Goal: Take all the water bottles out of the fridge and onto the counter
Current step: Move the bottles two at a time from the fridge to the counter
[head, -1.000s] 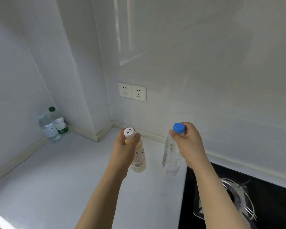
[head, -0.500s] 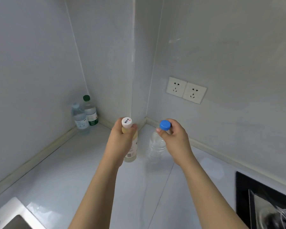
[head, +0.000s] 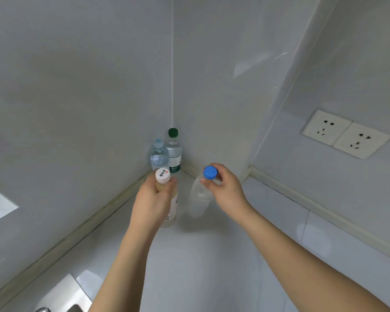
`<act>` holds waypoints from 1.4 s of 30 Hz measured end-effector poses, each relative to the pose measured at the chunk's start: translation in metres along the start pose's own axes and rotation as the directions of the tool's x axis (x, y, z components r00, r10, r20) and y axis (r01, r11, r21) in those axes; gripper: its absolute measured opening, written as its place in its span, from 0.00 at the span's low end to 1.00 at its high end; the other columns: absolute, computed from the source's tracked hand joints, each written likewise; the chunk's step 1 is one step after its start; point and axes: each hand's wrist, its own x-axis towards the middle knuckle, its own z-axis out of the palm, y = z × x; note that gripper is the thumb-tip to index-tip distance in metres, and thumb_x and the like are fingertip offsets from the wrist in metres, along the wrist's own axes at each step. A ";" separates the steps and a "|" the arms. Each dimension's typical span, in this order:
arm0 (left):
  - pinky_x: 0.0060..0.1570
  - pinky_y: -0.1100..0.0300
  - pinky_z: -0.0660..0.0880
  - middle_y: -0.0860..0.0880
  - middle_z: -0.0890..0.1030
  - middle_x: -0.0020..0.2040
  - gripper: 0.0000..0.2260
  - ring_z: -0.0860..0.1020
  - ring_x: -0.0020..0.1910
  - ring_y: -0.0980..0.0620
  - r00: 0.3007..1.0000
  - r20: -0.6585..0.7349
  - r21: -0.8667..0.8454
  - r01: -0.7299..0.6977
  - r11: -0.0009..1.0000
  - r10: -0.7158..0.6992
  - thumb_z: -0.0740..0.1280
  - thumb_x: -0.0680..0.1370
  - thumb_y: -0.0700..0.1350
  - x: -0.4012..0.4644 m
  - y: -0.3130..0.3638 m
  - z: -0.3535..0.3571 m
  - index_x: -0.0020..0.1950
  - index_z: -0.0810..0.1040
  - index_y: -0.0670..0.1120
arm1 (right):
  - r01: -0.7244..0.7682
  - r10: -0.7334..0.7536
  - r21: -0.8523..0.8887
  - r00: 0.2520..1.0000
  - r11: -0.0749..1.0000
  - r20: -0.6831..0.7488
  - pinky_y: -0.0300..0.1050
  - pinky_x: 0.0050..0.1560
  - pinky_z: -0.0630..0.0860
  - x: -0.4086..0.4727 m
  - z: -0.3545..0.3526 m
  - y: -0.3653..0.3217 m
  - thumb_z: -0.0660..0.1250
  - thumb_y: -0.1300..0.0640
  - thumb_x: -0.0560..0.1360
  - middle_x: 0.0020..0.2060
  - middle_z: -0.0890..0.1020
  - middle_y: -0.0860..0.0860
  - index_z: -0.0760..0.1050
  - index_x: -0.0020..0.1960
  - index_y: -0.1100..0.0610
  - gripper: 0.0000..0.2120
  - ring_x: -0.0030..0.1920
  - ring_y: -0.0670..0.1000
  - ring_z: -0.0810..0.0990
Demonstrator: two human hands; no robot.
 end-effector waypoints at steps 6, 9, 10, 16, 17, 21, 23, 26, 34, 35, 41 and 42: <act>0.47 0.52 0.75 0.56 0.79 0.48 0.05 0.77 0.49 0.53 0.996 -0.086 0.018 0.033 0.999 -0.031 0.65 0.78 0.53 0.037 -0.033 -0.044 0.52 0.73 0.56 | 0.045 -0.040 -0.024 0.986 0.999 0.159 0.28 0.50 0.70 0.043 0.070 -0.005 0.71 0.58 0.74 0.49 0.80 0.46 0.74 0.54 0.50 0.11 0.52 0.46 0.78; 0.43 0.55 0.72 0.56 0.78 0.47 0.07 0.77 0.47 0.55 0.991 -0.124 0.025 0.050 0.998 -0.046 0.65 0.78 0.54 0.049 -0.048 -0.057 0.53 0.72 0.54 | 0.089 -0.075 -0.061 0.976 0.994 0.205 0.34 0.52 0.71 0.061 0.099 -0.003 0.71 0.58 0.73 0.48 0.80 0.47 0.74 0.53 0.50 0.11 0.51 0.47 0.78; 0.41 0.56 0.72 0.55 0.78 0.47 0.07 0.77 0.47 0.55 0.990 -0.131 0.029 0.050 0.998 -0.046 0.65 0.78 0.53 0.053 -0.053 -0.059 0.53 0.72 0.53 | 0.104 -0.083 -0.085 0.972 0.991 0.221 0.34 0.50 0.70 0.066 0.108 -0.002 0.71 0.58 0.73 0.46 0.79 0.45 0.74 0.52 0.50 0.10 0.48 0.45 0.77; 0.40 0.61 0.71 0.52 0.78 0.45 0.03 0.76 0.44 0.59 0.991 -0.129 0.005 0.032 0.999 -0.031 0.65 0.79 0.49 0.063 -0.077 -0.068 0.47 0.72 0.52 | 0.177 -0.135 -0.147 0.957 0.973 0.257 0.43 0.55 0.72 0.092 0.151 -0.003 0.70 0.56 0.74 0.48 0.80 0.50 0.75 0.54 0.56 0.10 0.52 0.51 0.77; 0.40 0.61 0.71 0.52 0.79 0.45 0.03 0.76 0.44 0.59 0.991 -0.129 -0.004 0.029 1.000 -0.030 0.65 0.79 0.49 0.064 -0.080 -0.069 0.47 0.72 0.52 | 0.188 -0.145 -0.154 0.956 0.970 0.256 0.42 0.55 0.72 0.097 0.156 -0.005 0.70 0.56 0.74 0.48 0.79 0.49 0.75 0.54 0.56 0.11 0.52 0.50 0.77; 0.39 0.61 0.71 0.54 0.79 0.45 0.02 0.77 0.45 0.60 0.990 -0.139 -0.016 0.006 1.000 -0.008 0.66 0.78 0.49 0.074 -0.088 -0.070 0.49 0.73 0.53 | 0.192 -0.149 -0.188 0.963 0.963 0.224 0.39 0.56 0.71 0.111 0.168 -0.009 0.70 0.55 0.75 0.49 0.78 0.47 0.74 0.59 0.57 0.14 0.53 0.48 0.77; 0.40 0.62 0.71 0.55 0.80 0.45 0.02 0.77 0.45 0.60 0.987 -0.157 -0.007 -0.018 1.000 0.017 0.66 0.78 0.49 0.079 -0.092 -0.068 0.49 0.75 0.53 | 0.171 -0.129 -0.187 0.967 0.967 0.218 0.38 0.57 0.71 0.113 0.170 -0.006 0.70 0.55 0.75 0.51 0.78 0.46 0.74 0.60 0.56 0.16 0.55 0.47 0.76; 0.40 0.63 0.71 0.54 0.80 0.44 0.02 0.77 0.45 0.58 0.984 -0.174 -0.020 -0.041 0.999 0.037 0.67 0.78 0.48 0.086 -0.092 -0.063 0.48 0.75 0.53 | 0.111 -0.074 -0.141 0.966 0.984 0.246 0.37 0.60 0.69 0.110 0.168 -0.002 0.71 0.56 0.74 0.54 0.78 0.46 0.73 0.61 0.55 0.18 0.58 0.46 0.75; 0.49 0.58 0.72 0.52 0.79 0.54 0.09 0.78 0.52 0.54 0.969 -0.239 -0.023 -0.068 0.997 0.060 0.67 0.77 0.50 0.116 -0.095 -0.050 0.57 0.74 0.54 | 0.102 -0.091 -0.034 0.969 0.994 0.228 0.45 0.69 0.68 0.100 0.149 -0.003 0.66 0.61 0.77 0.63 0.76 0.46 0.70 0.69 0.55 0.20 0.65 0.46 0.73; 0.52 0.55 0.73 0.51 0.79 0.54 0.11 0.78 0.53 0.52 0.968 -0.242 0.001 -0.072 0.997 0.070 0.67 0.77 0.51 0.120 -0.095 -0.048 0.58 0.74 0.53 | 0.114 -0.101 -0.049 0.973 0.992 0.208 0.45 0.69 0.68 0.096 0.144 -0.002 0.66 0.61 0.78 0.63 0.76 0.45 0.70 0.68 0.55 0.20 0.65 0.46 0.73; 0.52 0.48 0.77 0.48 0.78 0.58 0.21 0.78 0.54 0.45 0.951 -0.306 0.072 -0.023 0.997 0.044 0.62 0.72 0.62 0.124 -0.100 -0.037 0.60 0.71 0.53 | 0.095 -0.064 -0.197 0.985 0.976 0.160 0.43 0.69 0.67 0.062 0.114 0.012 0.66 0.57 0.77 0.66 0.74 0.46 0.69 0.70 0.53 0.22 0.66 0.46 0.72; 0.54 0.47 0.76 0.47 0.76 0.62 0.25 0.76 0.58 0.44 0.939 -0.344 0.064 0.016 0.998 0.007 0.64 0.72 0.62 0.120 -0.099 -0.034 0.65 0.69 0.52 | 0.086 -0.052 -0.221 0.986 0.971 0.157 0.41 0.69 0.66 0.056 0.108 0.013 0.66 0.56 0.77 0.67 0.74 0.46 0.68 0.71 0.54 0.22 0.67 0.46 0.71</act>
